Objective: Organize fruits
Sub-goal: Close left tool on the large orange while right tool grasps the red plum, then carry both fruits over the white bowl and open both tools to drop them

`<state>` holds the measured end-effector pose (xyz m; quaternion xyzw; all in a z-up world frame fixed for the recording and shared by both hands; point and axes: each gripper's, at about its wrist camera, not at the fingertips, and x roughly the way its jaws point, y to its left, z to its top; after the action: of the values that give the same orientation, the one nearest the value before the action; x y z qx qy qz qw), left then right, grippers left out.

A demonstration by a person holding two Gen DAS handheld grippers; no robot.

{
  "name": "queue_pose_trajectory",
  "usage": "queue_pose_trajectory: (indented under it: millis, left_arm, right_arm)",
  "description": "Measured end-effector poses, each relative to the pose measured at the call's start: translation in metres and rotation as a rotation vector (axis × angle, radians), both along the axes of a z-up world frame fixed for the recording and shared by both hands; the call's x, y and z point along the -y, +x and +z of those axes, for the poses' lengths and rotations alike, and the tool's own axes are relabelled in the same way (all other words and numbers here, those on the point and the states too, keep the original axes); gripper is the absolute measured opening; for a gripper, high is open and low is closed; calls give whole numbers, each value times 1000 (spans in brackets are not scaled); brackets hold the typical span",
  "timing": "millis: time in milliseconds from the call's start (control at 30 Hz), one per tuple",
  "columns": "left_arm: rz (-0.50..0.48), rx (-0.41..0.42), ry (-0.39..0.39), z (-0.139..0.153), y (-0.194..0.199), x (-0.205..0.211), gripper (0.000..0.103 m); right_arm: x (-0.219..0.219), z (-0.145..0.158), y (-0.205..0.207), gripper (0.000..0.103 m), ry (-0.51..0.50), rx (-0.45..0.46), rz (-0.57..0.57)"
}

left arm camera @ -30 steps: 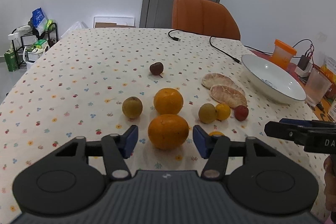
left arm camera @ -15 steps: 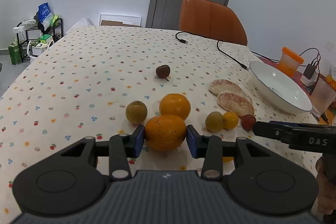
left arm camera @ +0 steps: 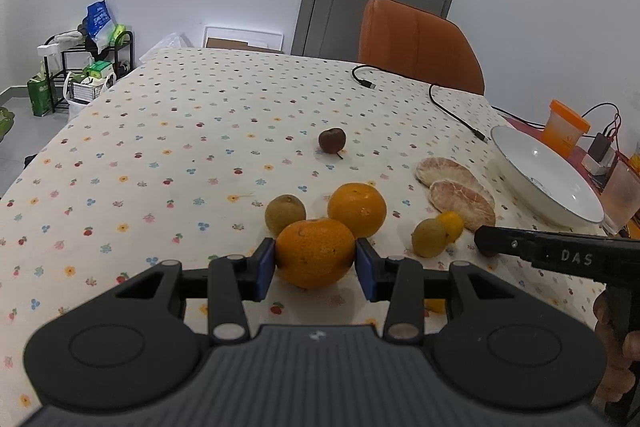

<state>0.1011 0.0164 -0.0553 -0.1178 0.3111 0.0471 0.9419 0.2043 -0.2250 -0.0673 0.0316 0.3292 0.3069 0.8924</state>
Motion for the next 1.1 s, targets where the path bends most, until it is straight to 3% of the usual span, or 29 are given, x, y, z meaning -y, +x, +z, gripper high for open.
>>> queue_pose_trajectory:
  millis: [133,1100]
  left_arm:
    - [-13,11,9,4,1,7,41]
    - [-200,60,67,24,40,104,41]
  right_arm:
    - [10,-1,2,22,48,-32,2]
    - [109,28,-2,22,108,96,-173]
